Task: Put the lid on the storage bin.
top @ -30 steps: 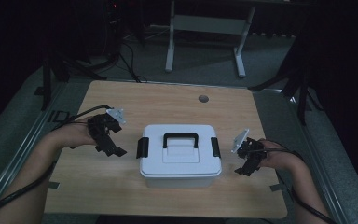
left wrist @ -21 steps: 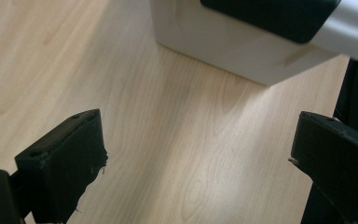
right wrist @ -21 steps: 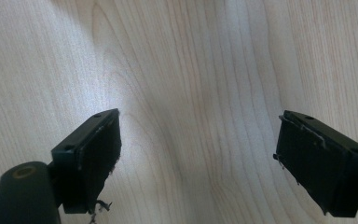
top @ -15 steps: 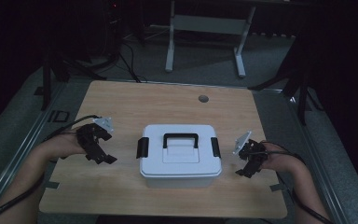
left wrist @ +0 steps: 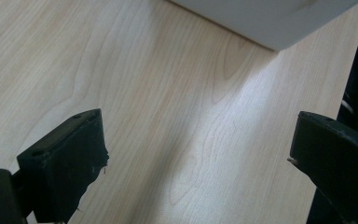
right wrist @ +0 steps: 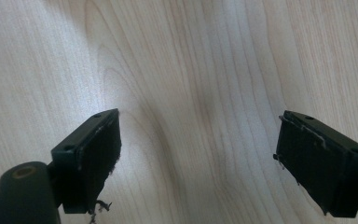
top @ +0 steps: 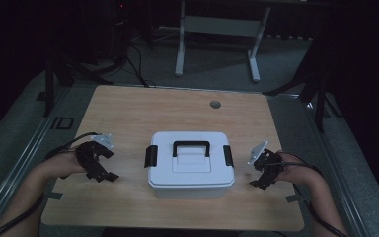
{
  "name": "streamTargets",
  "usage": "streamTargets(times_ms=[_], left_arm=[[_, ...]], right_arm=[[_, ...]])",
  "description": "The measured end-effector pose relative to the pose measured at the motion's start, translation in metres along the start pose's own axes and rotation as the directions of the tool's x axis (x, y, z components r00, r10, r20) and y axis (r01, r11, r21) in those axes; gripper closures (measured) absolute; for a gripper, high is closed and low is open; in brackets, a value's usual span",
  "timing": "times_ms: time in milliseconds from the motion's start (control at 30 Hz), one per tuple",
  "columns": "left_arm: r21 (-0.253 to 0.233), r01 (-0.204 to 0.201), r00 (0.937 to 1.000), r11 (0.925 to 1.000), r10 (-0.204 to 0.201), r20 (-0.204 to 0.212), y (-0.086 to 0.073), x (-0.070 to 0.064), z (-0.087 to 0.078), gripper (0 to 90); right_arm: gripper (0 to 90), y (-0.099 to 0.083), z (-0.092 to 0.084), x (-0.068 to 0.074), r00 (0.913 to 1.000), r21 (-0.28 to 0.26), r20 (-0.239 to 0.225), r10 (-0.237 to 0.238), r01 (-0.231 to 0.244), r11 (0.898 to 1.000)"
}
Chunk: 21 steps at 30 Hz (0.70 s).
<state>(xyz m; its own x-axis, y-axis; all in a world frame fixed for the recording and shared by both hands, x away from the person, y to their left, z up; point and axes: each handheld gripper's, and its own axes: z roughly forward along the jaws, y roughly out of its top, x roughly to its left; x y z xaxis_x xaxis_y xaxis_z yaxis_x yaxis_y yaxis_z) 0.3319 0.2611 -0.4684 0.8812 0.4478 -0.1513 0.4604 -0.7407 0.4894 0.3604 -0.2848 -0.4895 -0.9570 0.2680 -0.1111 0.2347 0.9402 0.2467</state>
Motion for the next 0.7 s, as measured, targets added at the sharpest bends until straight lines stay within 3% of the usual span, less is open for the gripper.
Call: streamTargets(times_ms=[267, 700], left_arm=[[-0.045, 0.032, 0.9993, 0.9985, -0.031, 0.022, -0.023, 0.0, 0.005, 2.7], [-0.008, 0.068, 0.9976, 0.9977, -0.068, -0.015, -0.059, 0.0, 0.011, 2.8]], right_arm=[[13.7, -0.007, 0.007, 0.0, 0.9997, 0.008, -0.002, 0.022, -0.022, 1.0], [13.2, -0.018, 0.013, 0.002, 0.9965, -0.029, -0.014, 0.082, -0.083, 0.996]])
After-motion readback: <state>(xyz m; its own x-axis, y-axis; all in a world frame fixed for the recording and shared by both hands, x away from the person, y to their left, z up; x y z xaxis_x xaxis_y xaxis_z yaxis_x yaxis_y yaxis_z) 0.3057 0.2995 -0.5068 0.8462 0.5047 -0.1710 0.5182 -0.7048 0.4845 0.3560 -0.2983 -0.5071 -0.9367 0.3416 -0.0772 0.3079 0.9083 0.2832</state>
